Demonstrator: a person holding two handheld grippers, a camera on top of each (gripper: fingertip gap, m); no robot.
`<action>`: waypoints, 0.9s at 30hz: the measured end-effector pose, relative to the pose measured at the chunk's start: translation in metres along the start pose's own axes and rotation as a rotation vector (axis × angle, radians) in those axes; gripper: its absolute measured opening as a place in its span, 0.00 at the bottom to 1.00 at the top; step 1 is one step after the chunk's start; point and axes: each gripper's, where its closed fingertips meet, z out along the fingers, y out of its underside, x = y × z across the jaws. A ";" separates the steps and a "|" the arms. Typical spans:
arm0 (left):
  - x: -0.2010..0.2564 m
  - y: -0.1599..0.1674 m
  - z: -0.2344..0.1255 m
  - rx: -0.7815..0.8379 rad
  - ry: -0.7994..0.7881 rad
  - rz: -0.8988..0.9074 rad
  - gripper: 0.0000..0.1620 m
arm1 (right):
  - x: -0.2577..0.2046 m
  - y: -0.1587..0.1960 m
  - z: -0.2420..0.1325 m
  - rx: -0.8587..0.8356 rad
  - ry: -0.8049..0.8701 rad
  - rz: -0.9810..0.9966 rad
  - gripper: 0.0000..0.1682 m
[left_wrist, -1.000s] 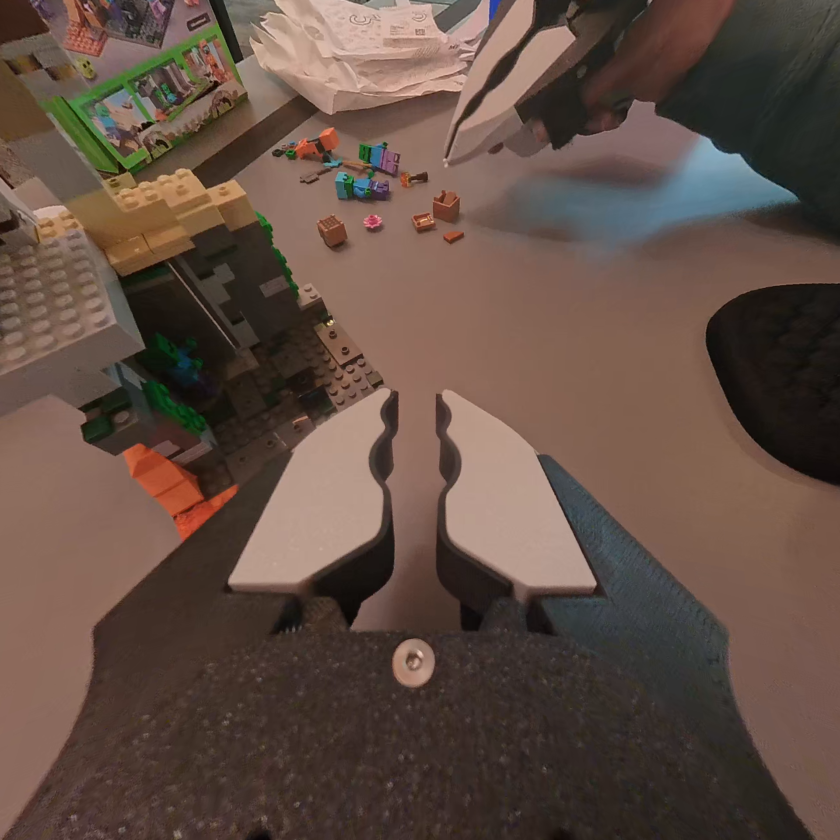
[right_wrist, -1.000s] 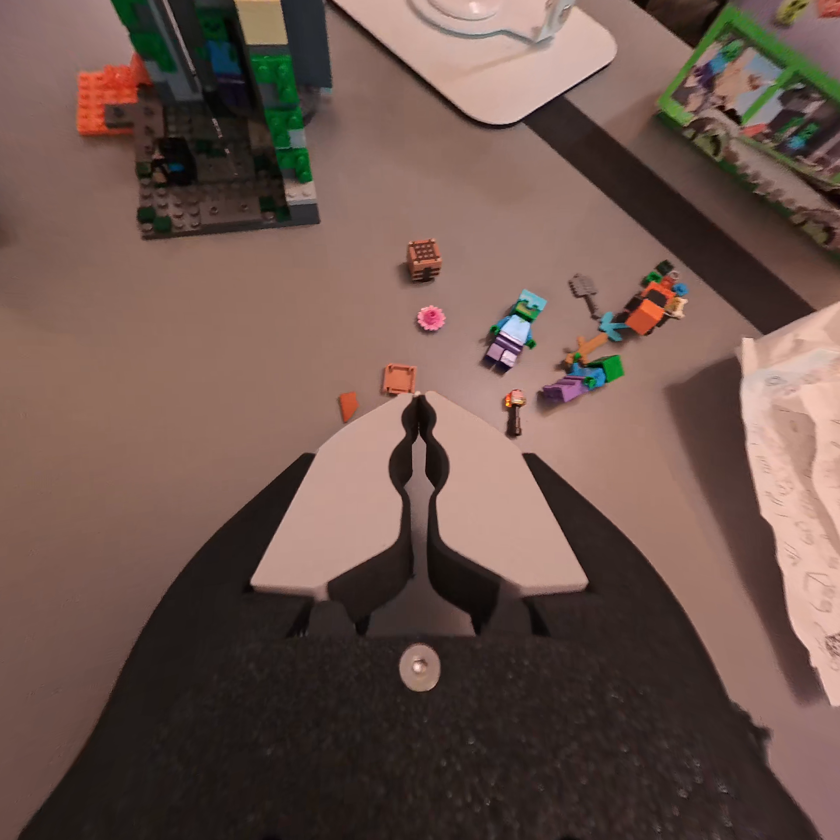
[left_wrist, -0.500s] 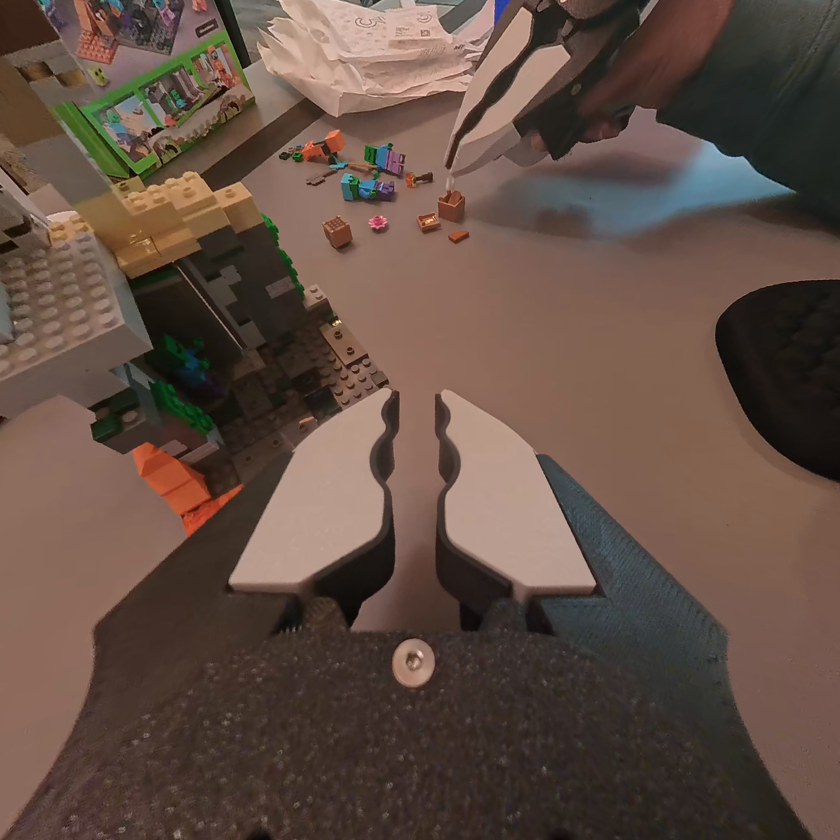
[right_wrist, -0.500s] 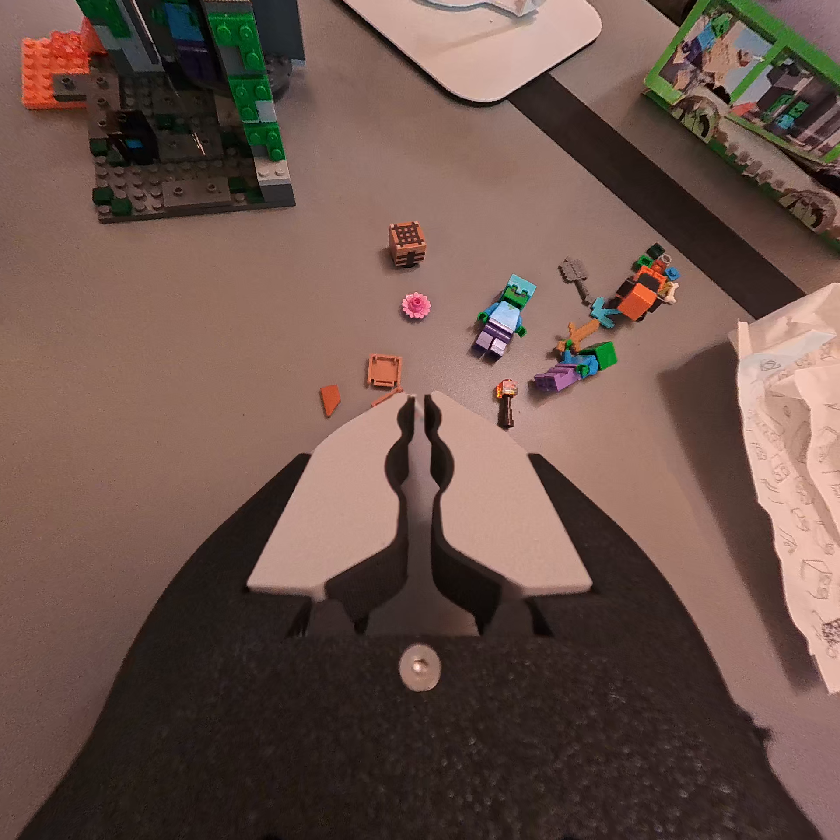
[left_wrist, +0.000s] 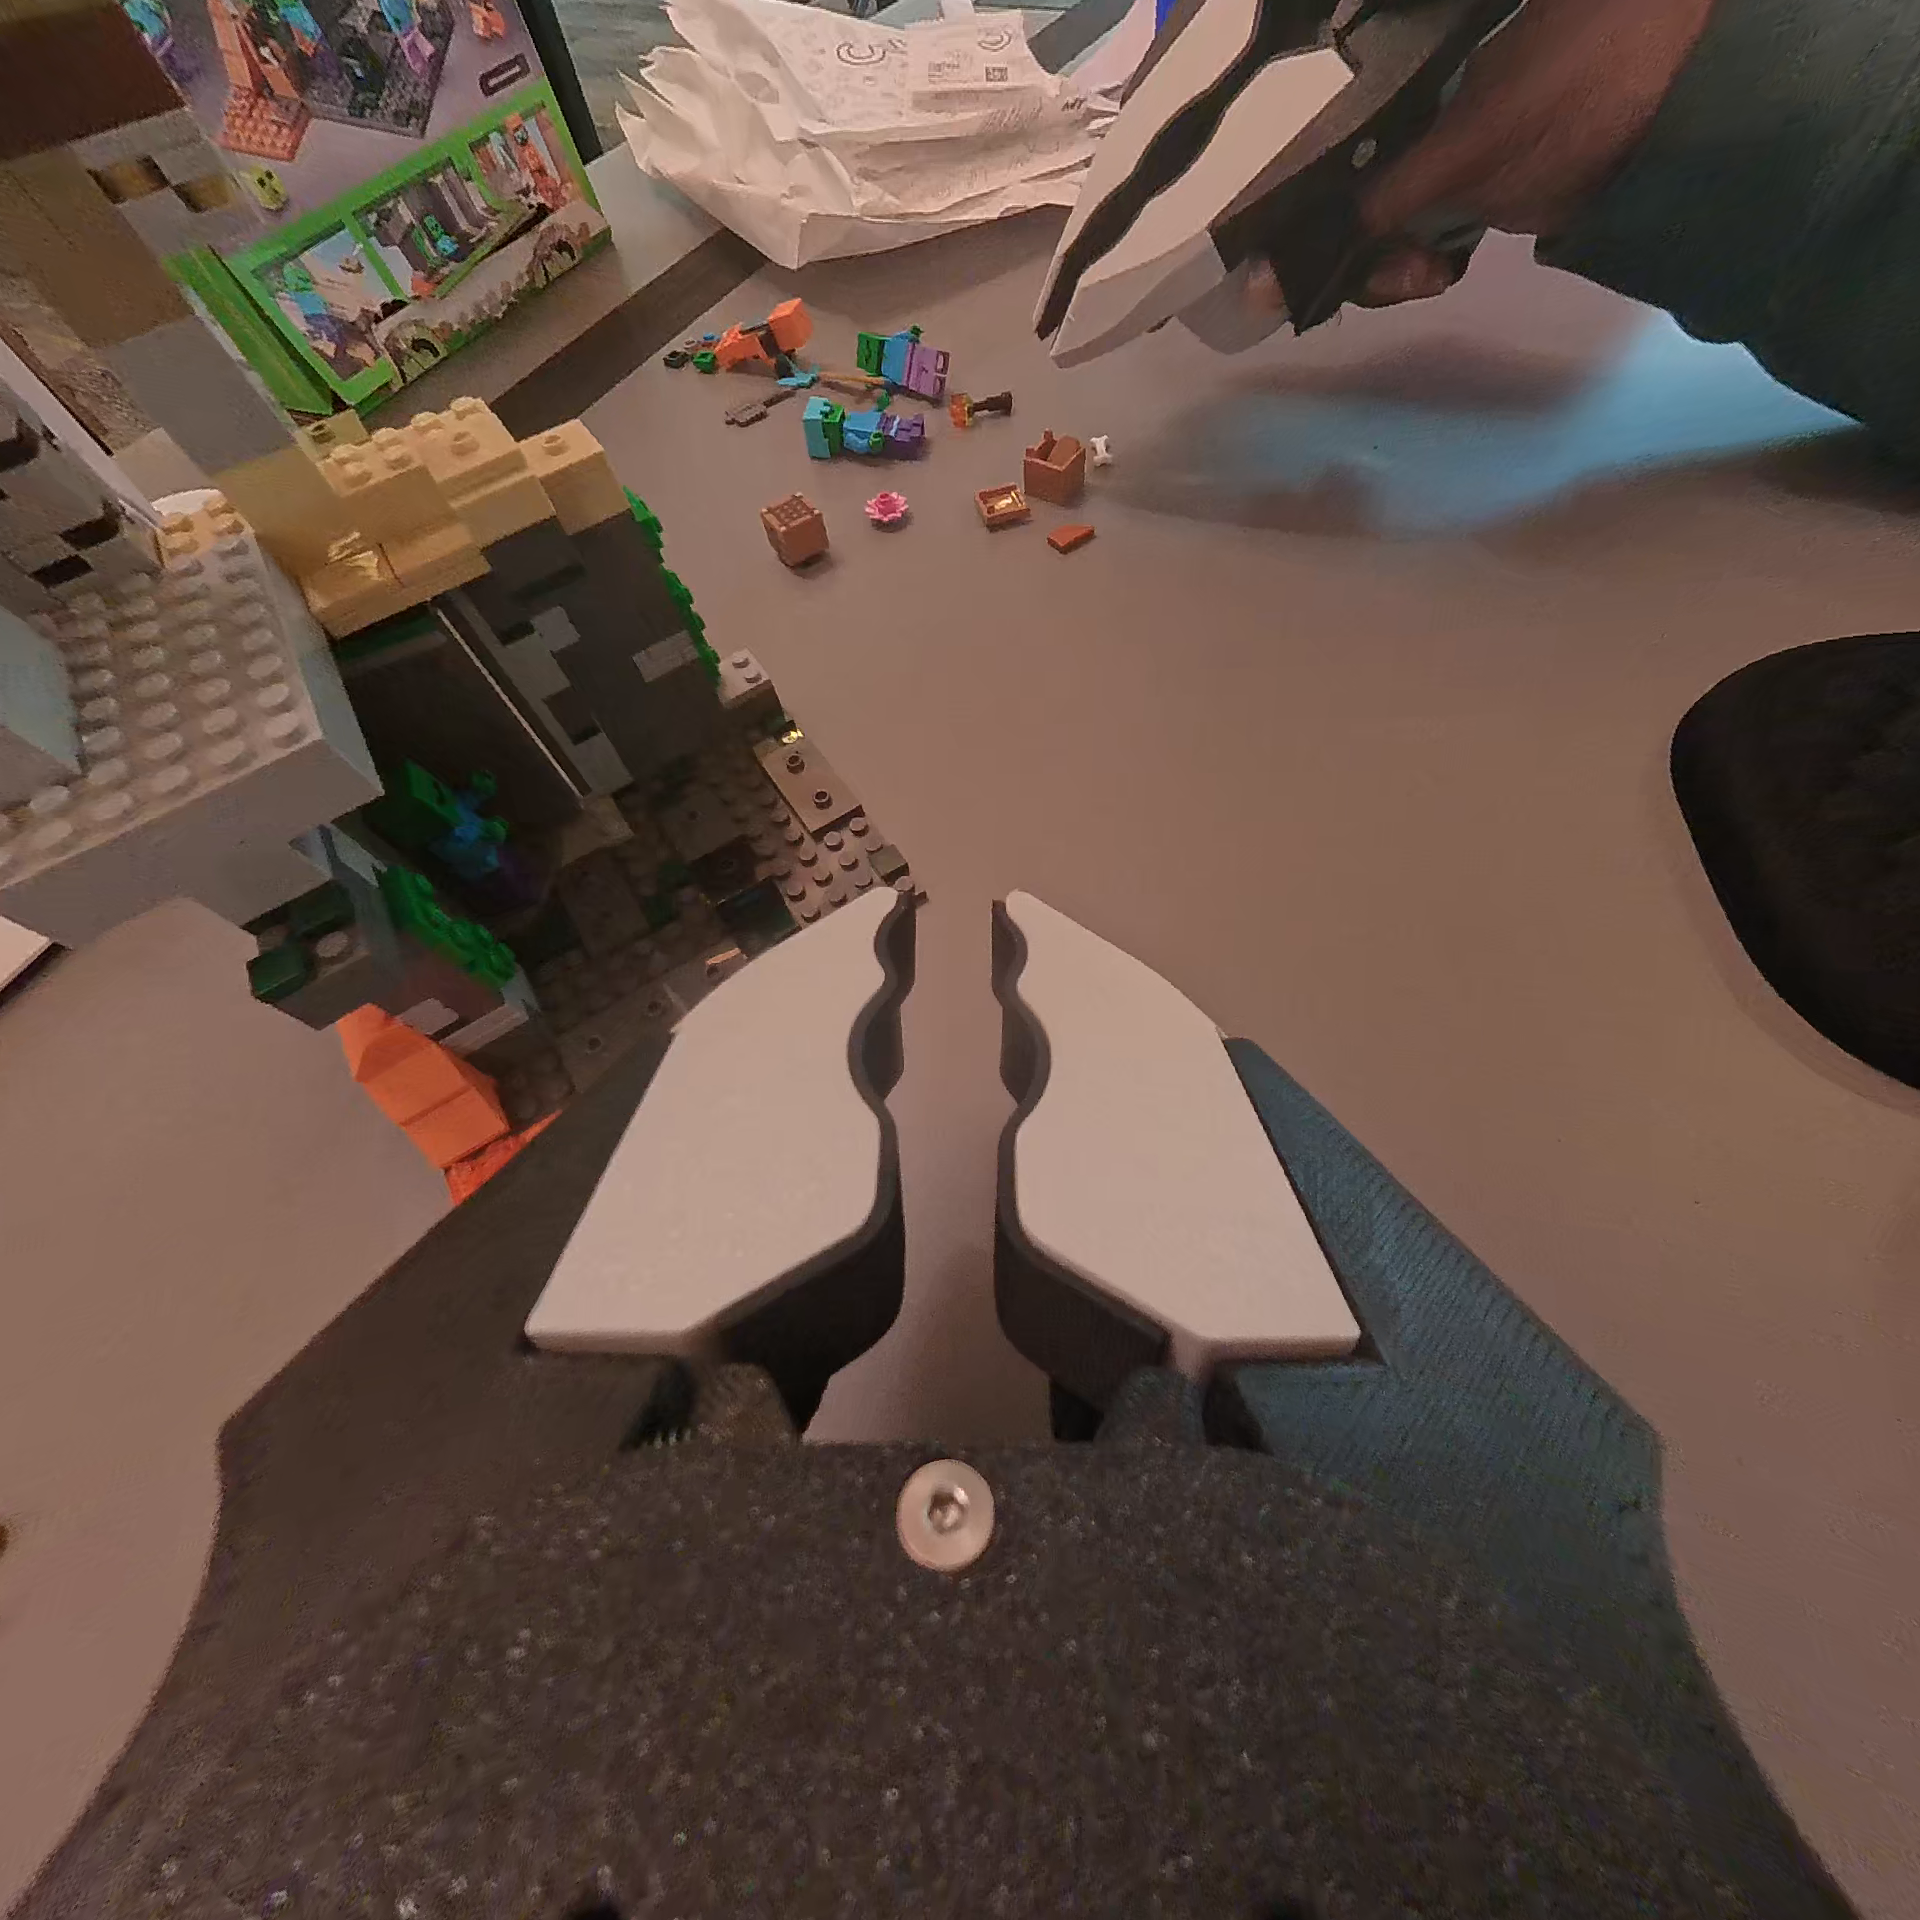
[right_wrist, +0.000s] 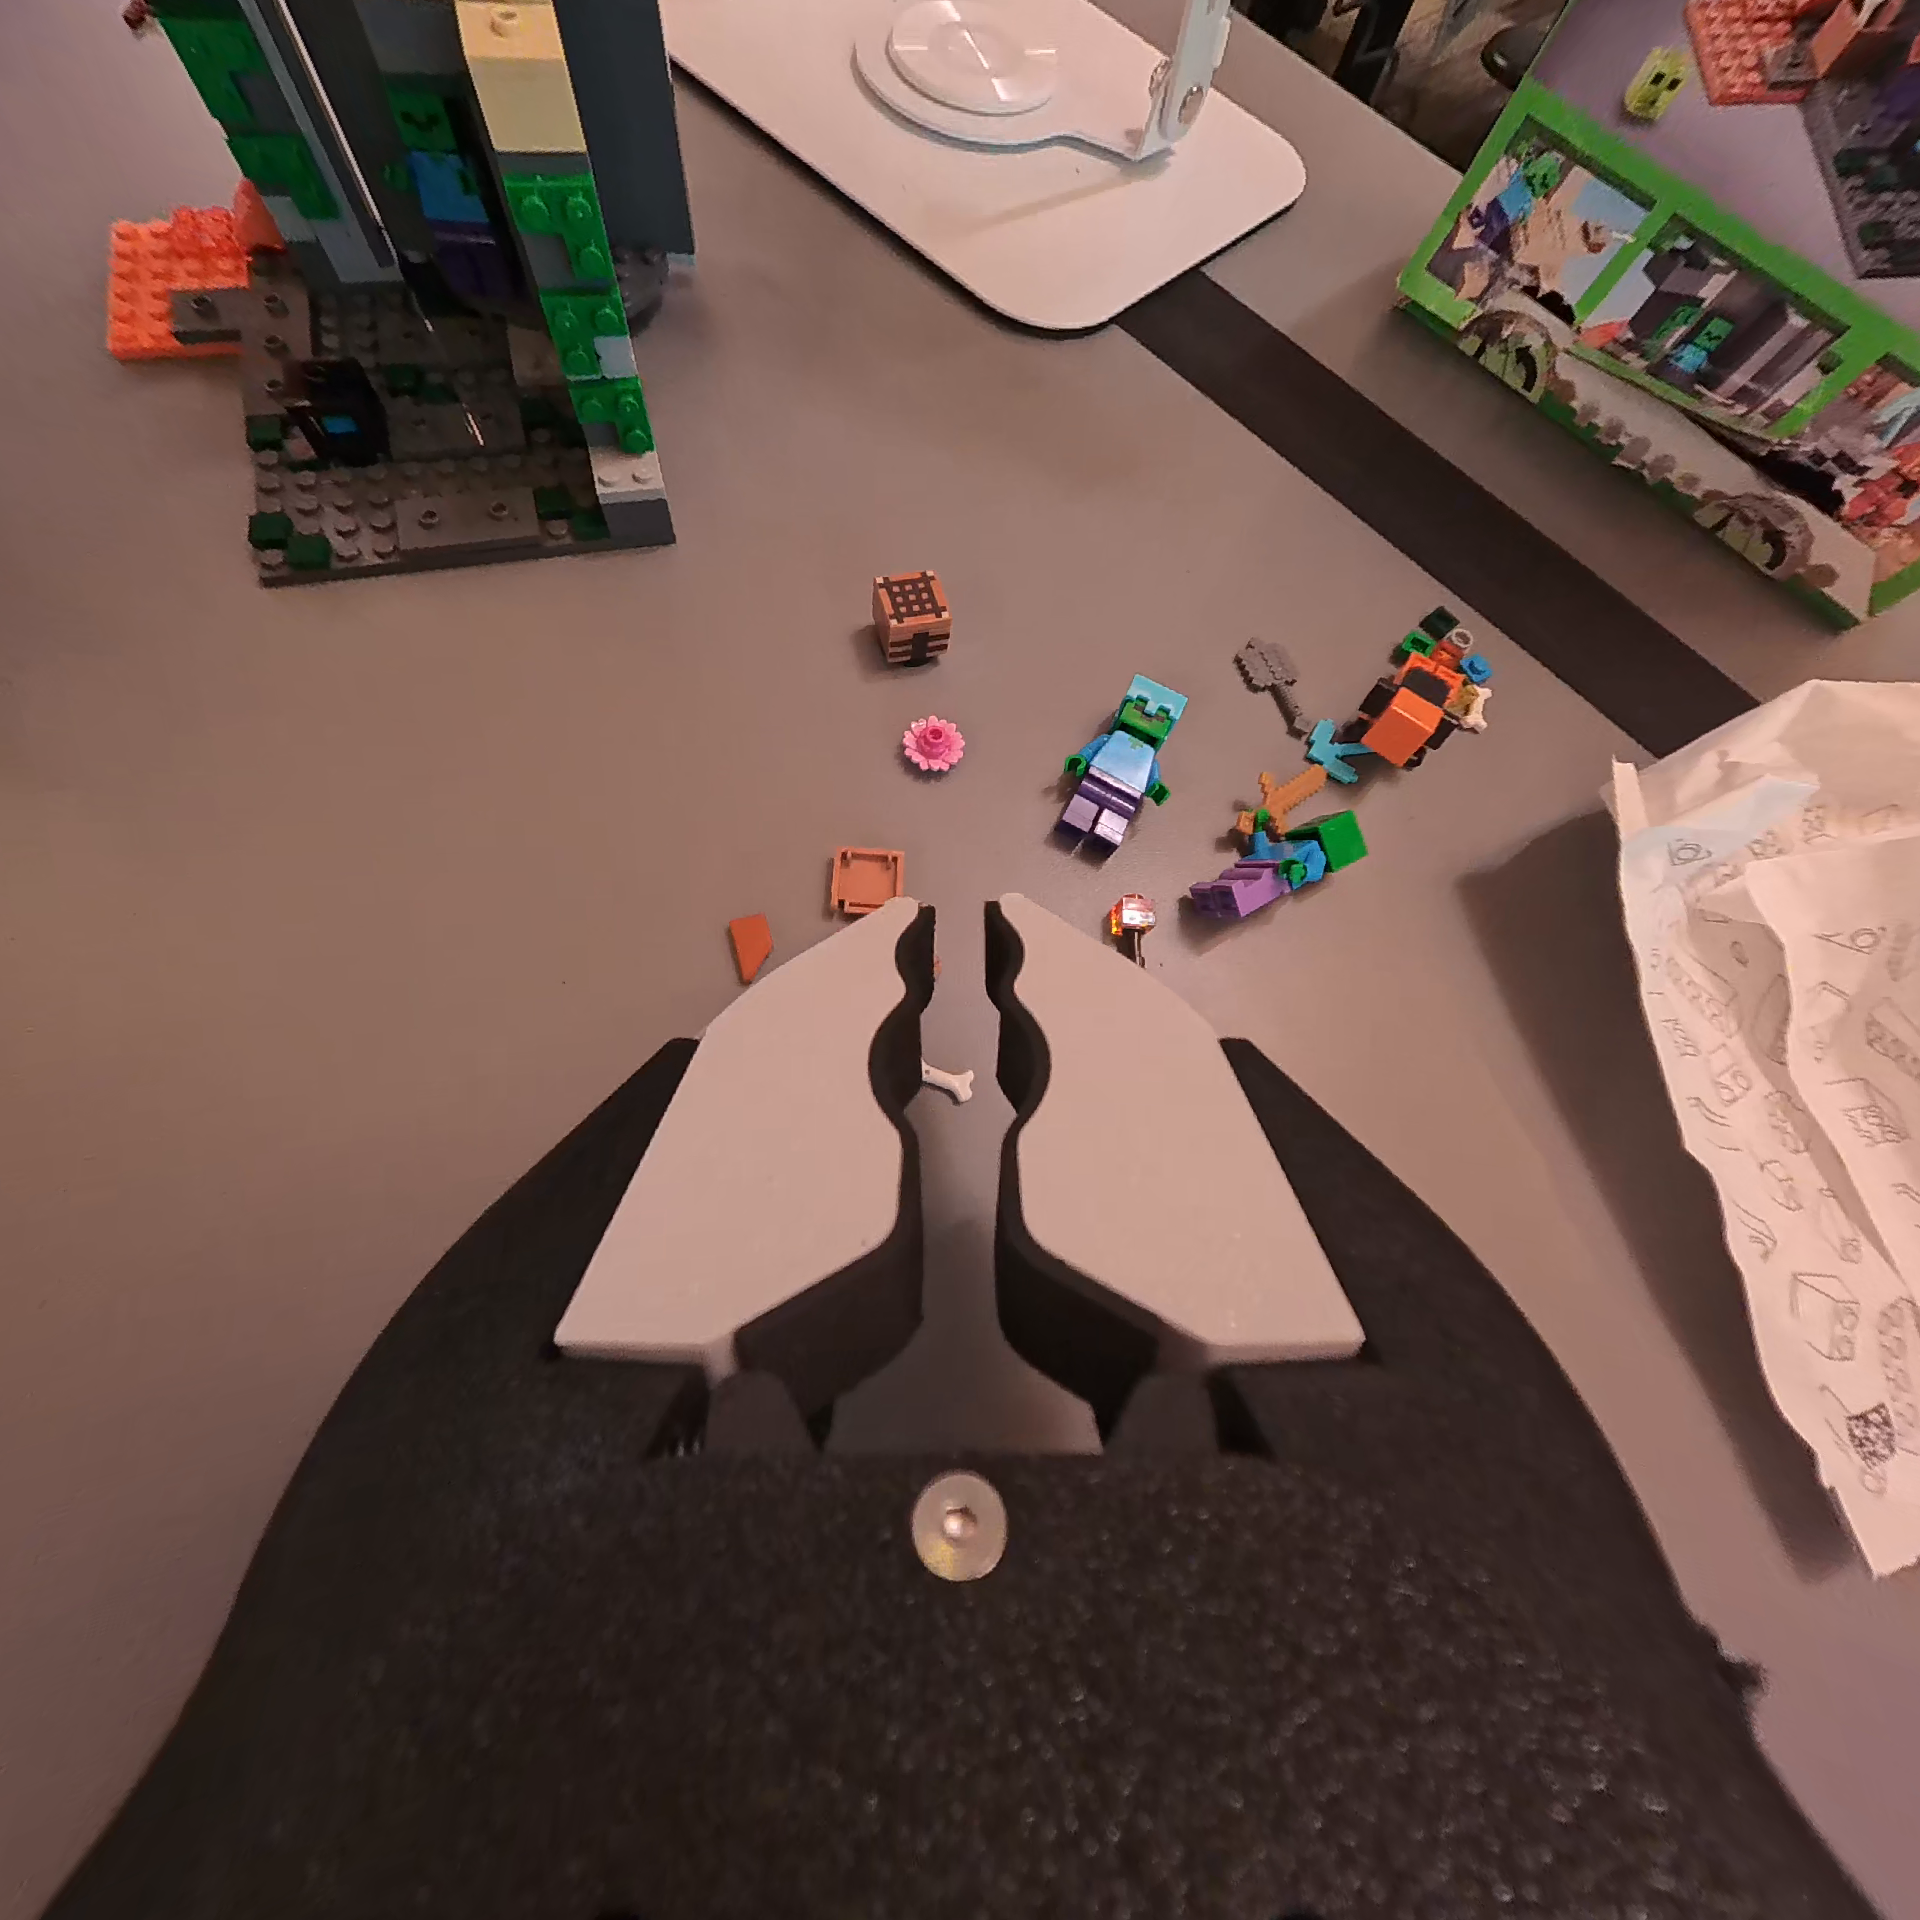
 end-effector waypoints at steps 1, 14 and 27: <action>0.000 0.000 0.000 -0.001 -0.001 0.002 0.08 | 0.000 0.001 0.001 -0.004 0.000 0.000 0.06; -0.004 -0.002 -0.001 0.018 -0.027 0.012 0.08 | -0.006 0.005 0.005 -0.033 -0.001 -0.031 0.08; -0.021 -0.004 -0.010 0.074 -0.078 -0.052 0.07 | -0.012 0.005 0.016 -0.224 -0.135 -0.148 0.09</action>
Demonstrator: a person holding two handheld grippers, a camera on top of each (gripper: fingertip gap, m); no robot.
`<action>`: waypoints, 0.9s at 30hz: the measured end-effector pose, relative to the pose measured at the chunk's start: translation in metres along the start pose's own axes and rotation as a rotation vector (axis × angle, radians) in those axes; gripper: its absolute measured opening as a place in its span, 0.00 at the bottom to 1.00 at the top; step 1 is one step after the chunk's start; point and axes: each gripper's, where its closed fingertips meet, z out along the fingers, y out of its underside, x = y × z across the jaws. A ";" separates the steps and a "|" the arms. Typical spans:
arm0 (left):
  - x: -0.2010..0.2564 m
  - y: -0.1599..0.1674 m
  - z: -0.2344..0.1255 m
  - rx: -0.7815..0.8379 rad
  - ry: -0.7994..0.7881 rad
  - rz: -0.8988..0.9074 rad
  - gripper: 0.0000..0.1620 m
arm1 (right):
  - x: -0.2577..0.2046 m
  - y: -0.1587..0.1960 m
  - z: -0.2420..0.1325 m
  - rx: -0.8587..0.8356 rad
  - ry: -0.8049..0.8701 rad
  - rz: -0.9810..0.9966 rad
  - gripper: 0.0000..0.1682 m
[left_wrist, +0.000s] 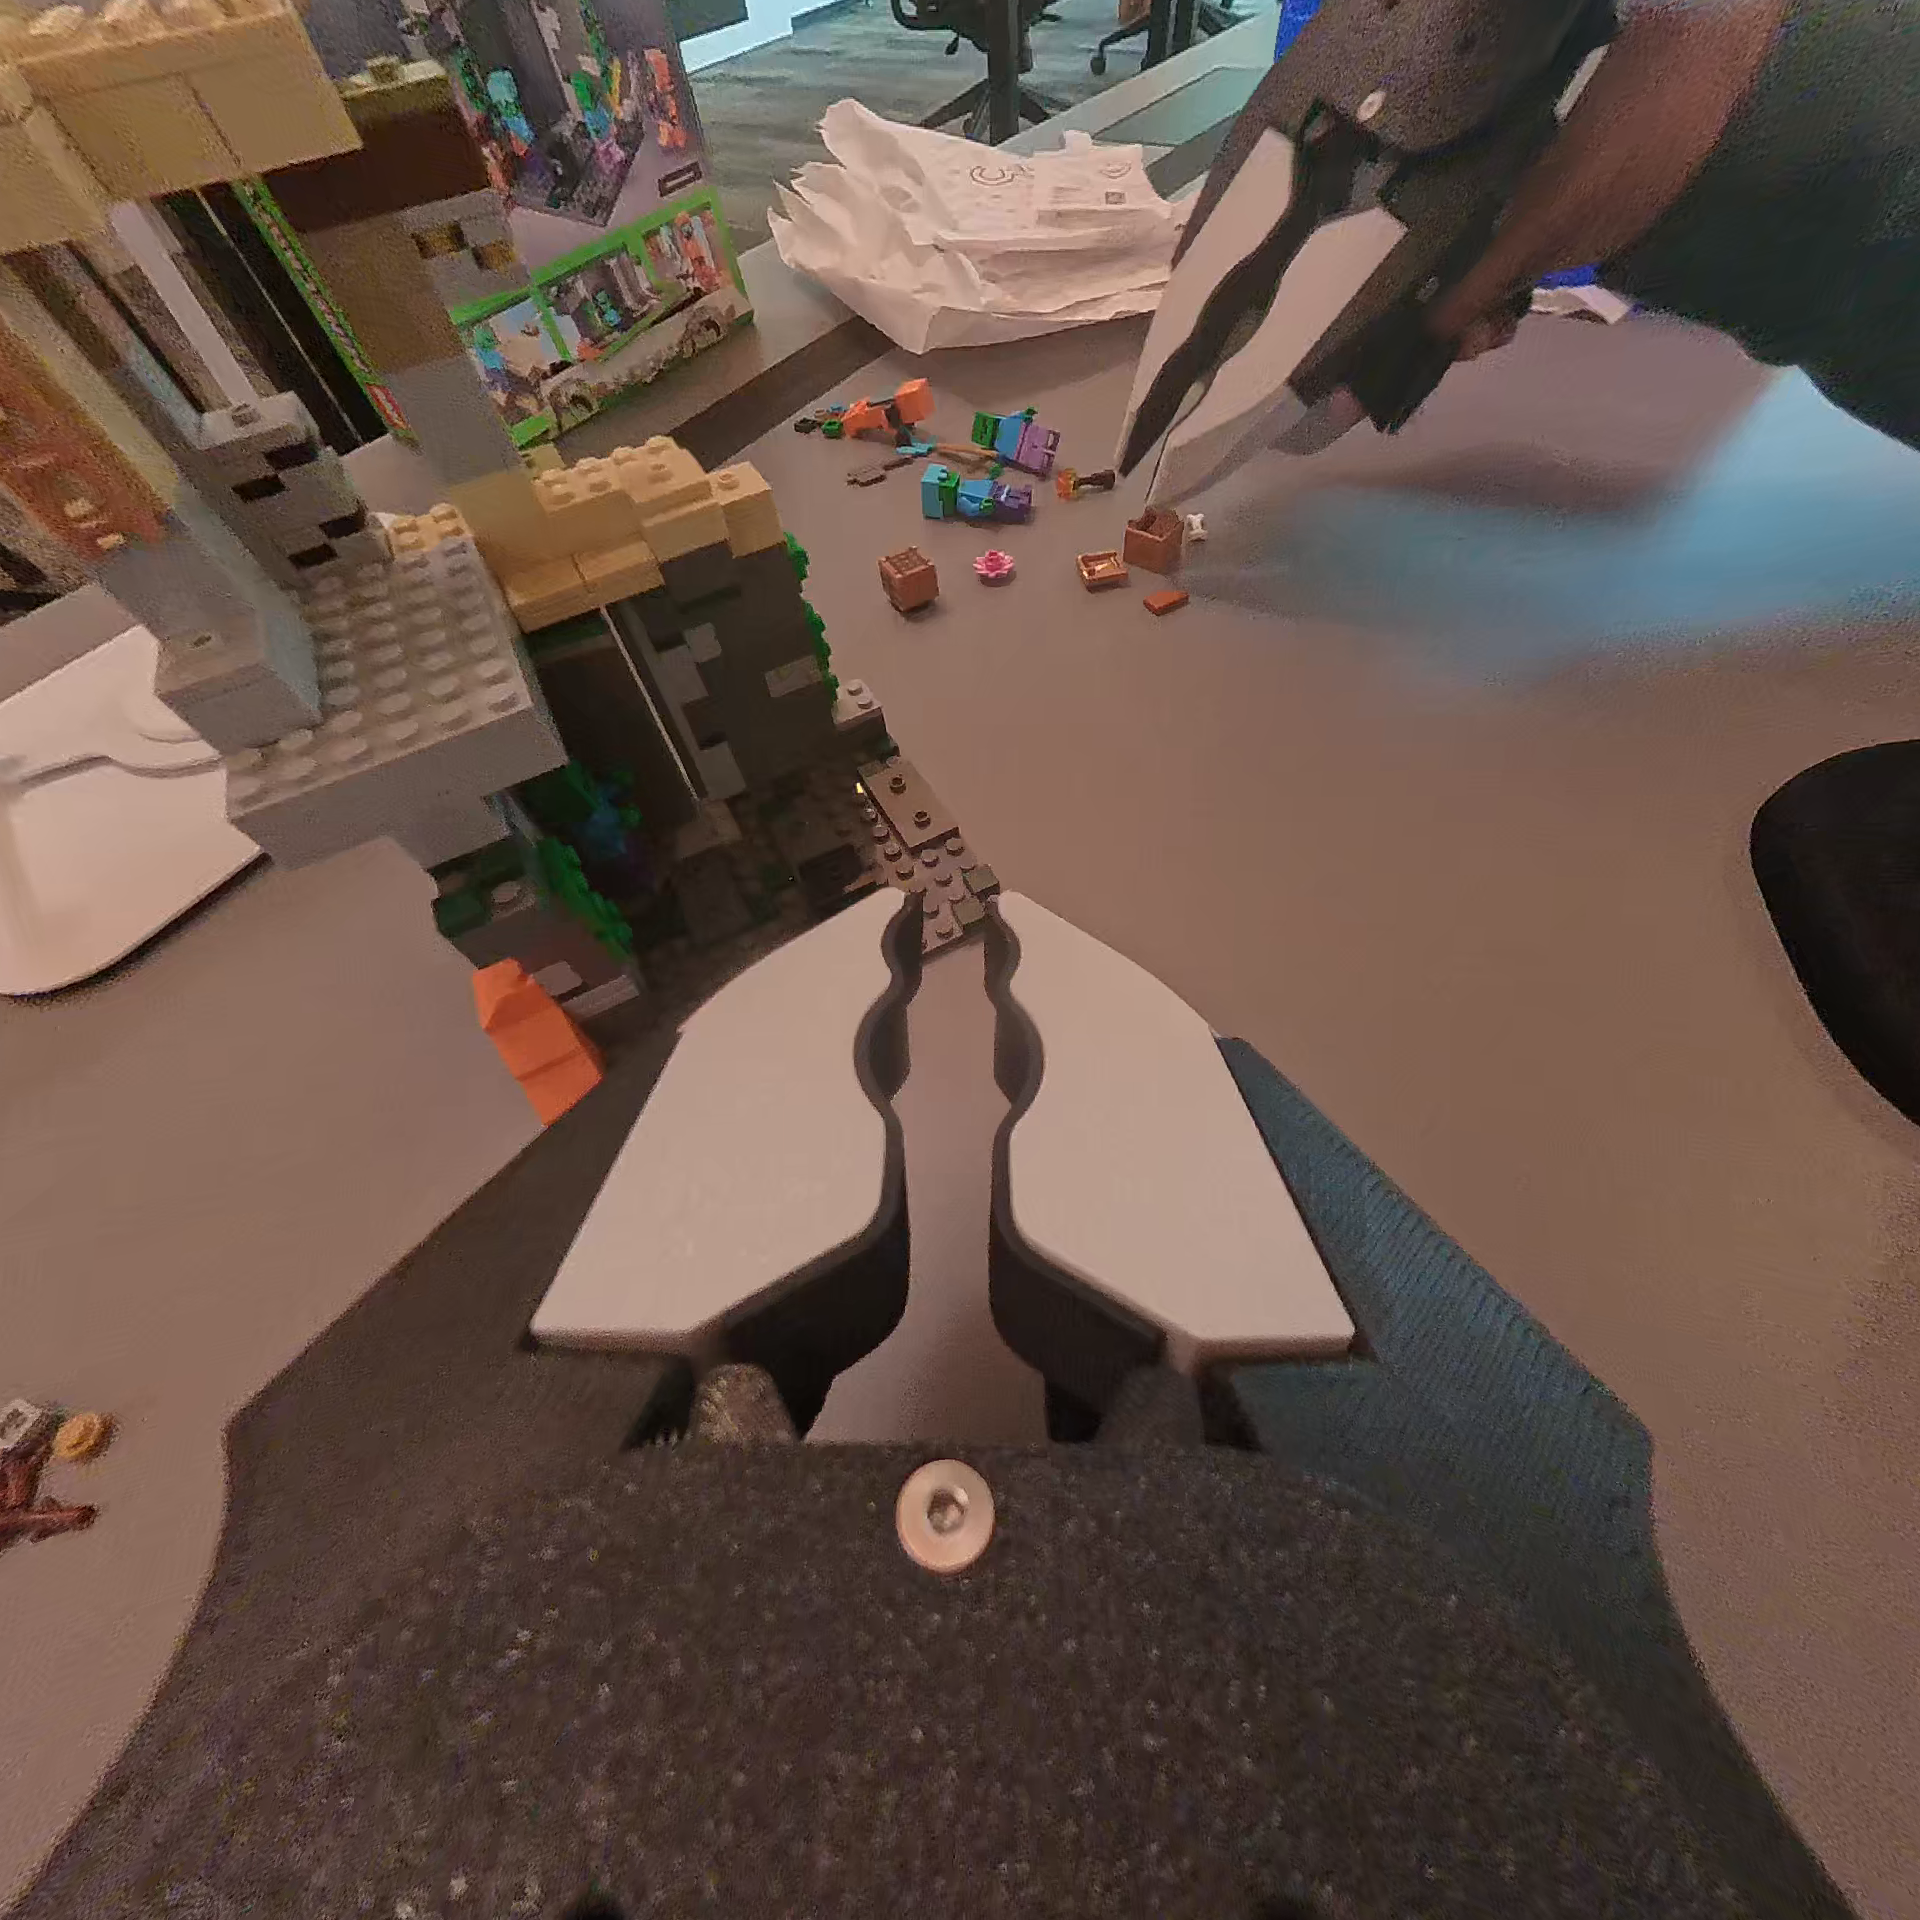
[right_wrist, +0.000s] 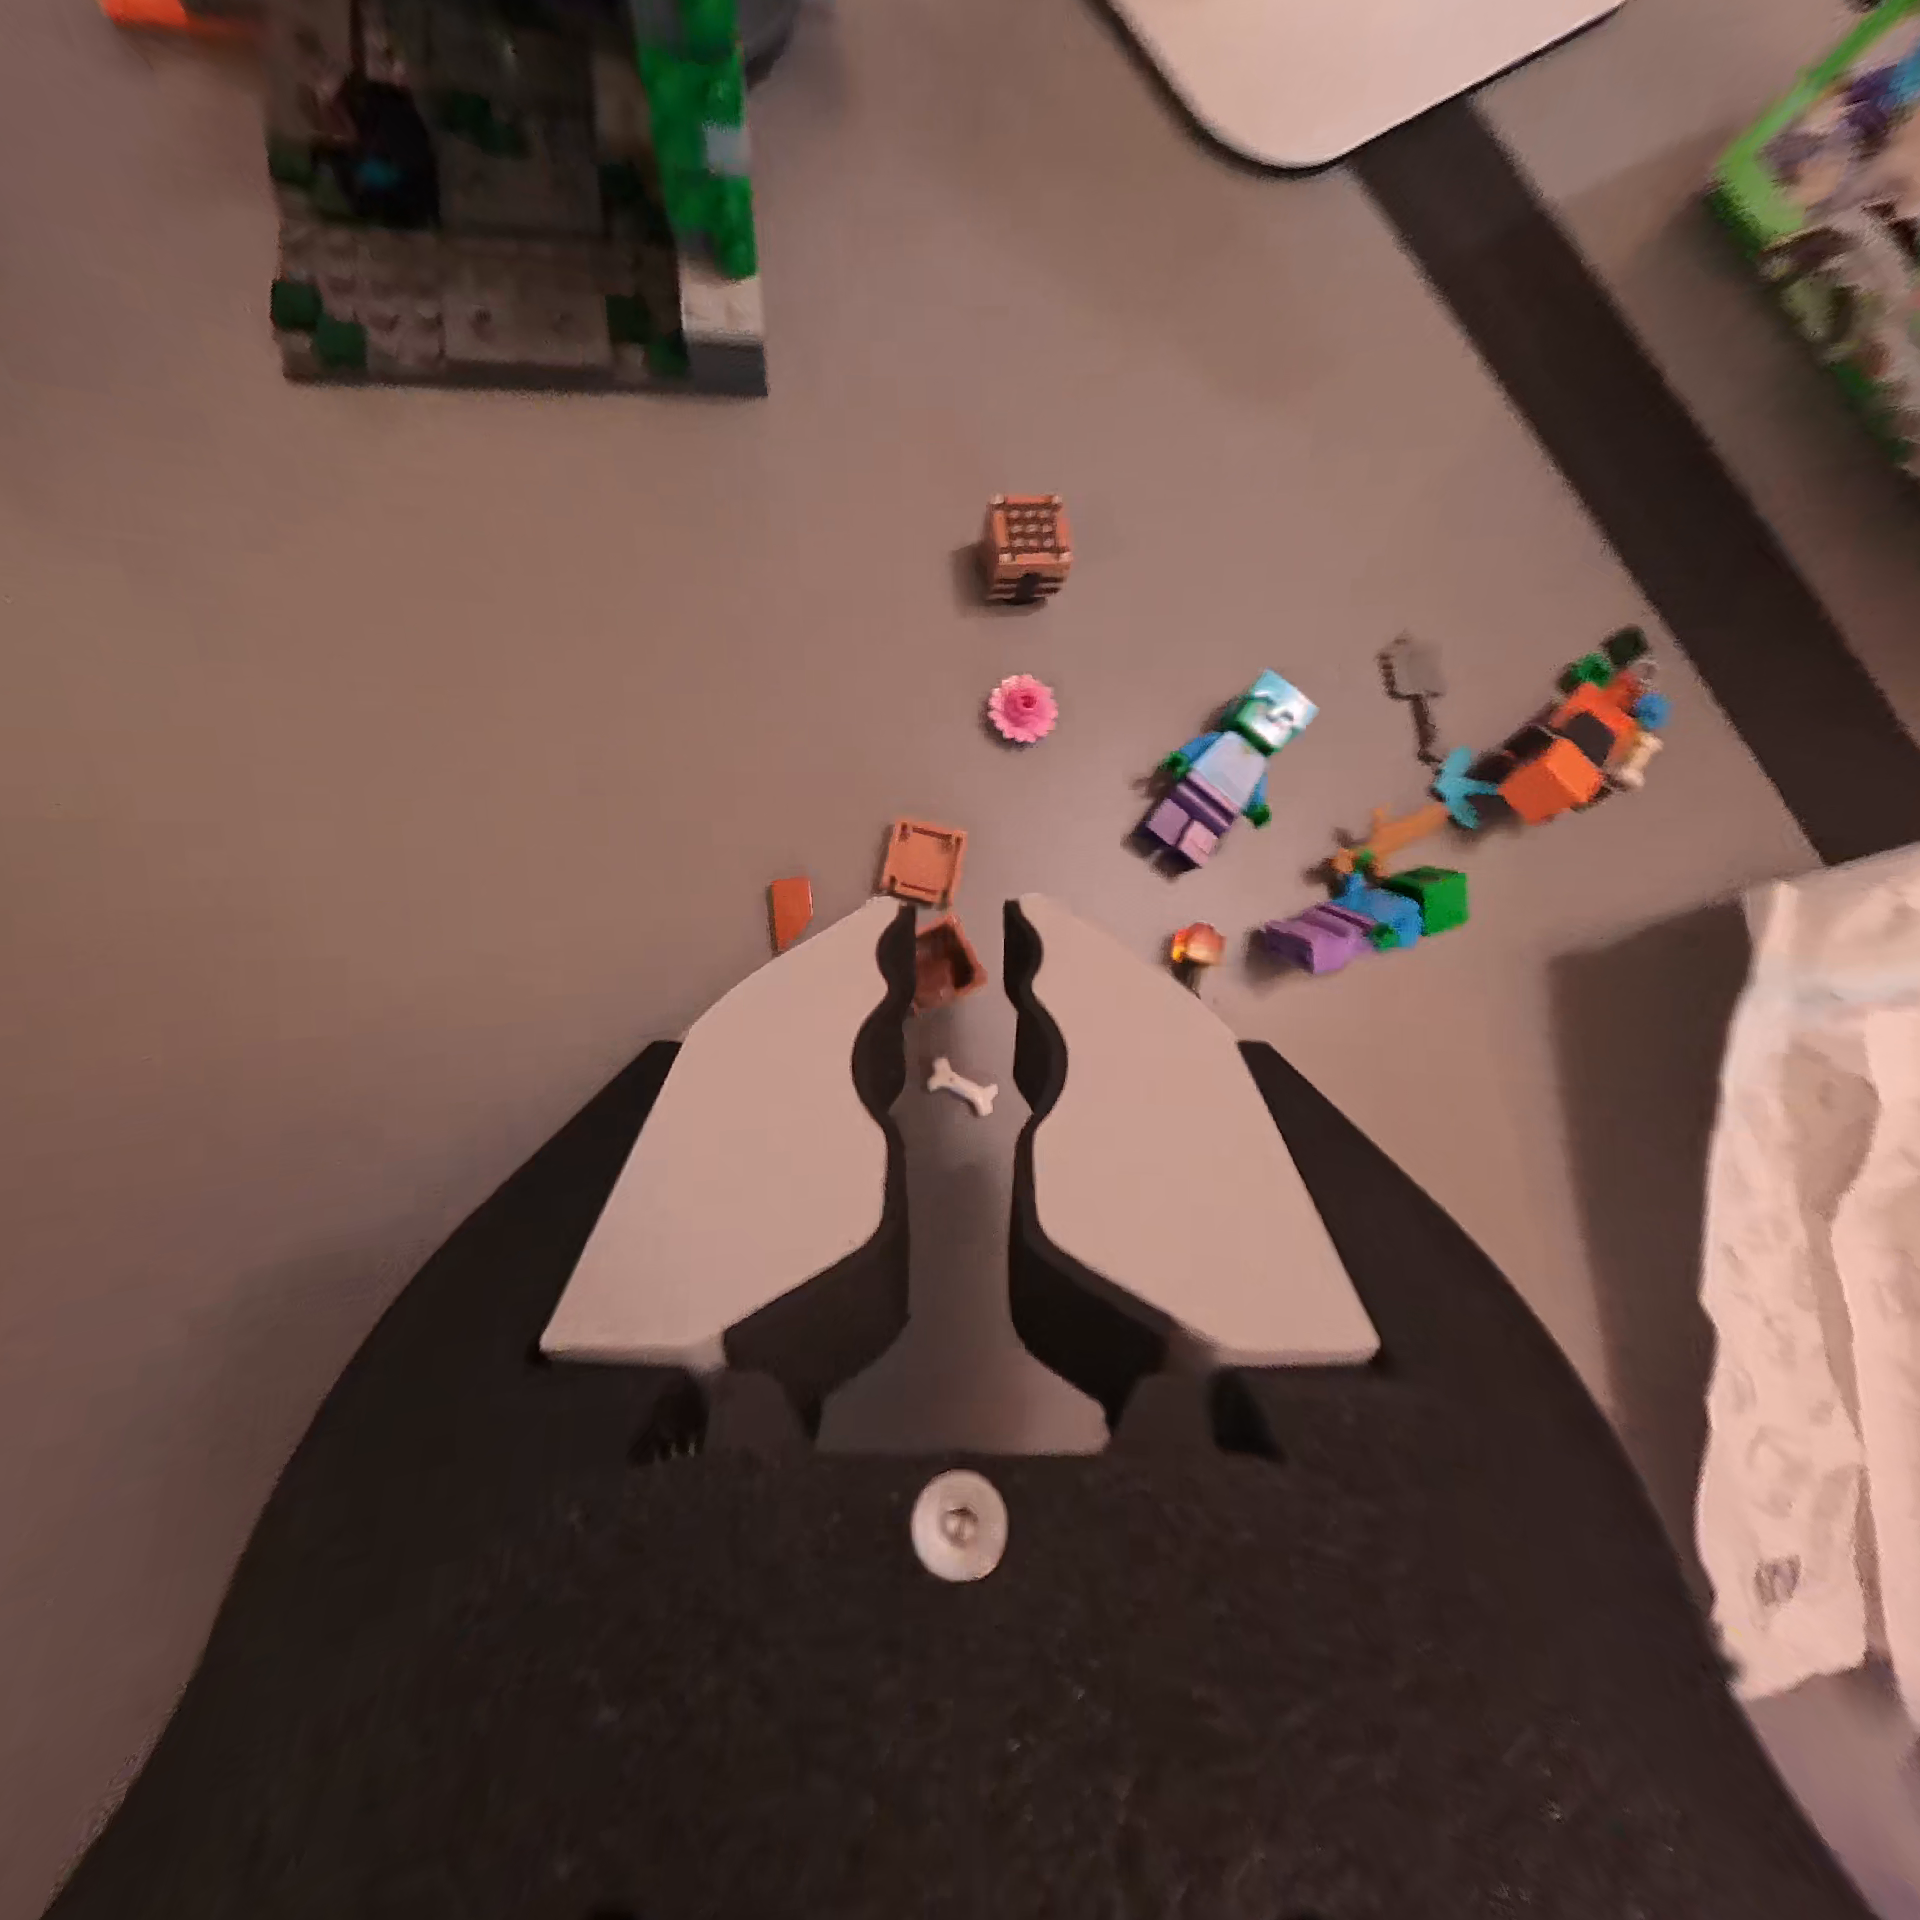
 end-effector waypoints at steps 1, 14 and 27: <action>-0.001 0.001 0.000 0.002 0.001 -0.007 0.06 | 0.000 0.000 0.005 -0.038 -0.022 -0.007 0.10; -0.001 0.007 0.002 -0.010 0.016 -0.017 0.06 | -0.007 0.002 0.030 -0.322 -0.136 0.024 0.14; 0.003 0.007 0.002 -0.016 0.026 -0.009 0.07 | -0.001 -0.003 0.001 -0.255 -0.138 0.038 0.10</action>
